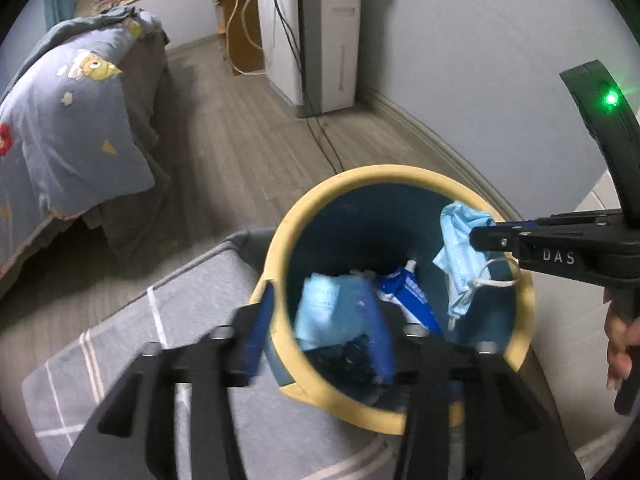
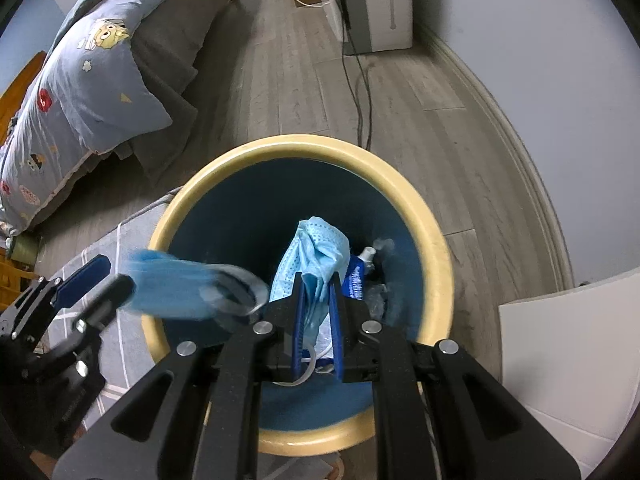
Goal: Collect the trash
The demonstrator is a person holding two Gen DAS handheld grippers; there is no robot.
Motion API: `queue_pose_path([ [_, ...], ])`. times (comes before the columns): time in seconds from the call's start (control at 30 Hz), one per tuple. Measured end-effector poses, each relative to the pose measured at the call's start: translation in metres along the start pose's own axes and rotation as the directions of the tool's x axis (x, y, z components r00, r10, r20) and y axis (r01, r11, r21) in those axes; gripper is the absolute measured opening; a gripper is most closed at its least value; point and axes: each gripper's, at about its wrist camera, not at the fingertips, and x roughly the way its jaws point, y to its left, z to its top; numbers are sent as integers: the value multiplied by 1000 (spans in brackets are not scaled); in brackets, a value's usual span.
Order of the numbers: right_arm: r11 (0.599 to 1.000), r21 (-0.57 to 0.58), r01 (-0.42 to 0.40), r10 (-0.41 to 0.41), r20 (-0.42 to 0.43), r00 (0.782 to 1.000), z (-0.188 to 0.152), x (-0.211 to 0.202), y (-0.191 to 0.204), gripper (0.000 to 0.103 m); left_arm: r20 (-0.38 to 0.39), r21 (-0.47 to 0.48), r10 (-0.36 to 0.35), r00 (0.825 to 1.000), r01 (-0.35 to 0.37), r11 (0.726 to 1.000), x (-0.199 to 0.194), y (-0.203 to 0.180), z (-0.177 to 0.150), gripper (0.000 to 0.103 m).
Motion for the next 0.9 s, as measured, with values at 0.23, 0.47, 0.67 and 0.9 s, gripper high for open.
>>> queue_pose_path([
  [0.23,999,-40,-6,5,-33,999,8,19,20,12,14,-10,22,1000,-22,1000,-4,17,-10,67],
  [0.47,998,-67,-8,10,37,999,17,14,36,51,13,-74,16,1000,-15,997,-11,38,-19,71],
  [0.67,998,-57,23,-21,39,999,13,6,28,54,26,-110,10,1000,-7,994,-24,48,-25,72],
  [0.9,1000,-11,17,-16,49,999,-13,-33,20,56,45,-83,-3,999,7,997,-69,41,-34,76],
])
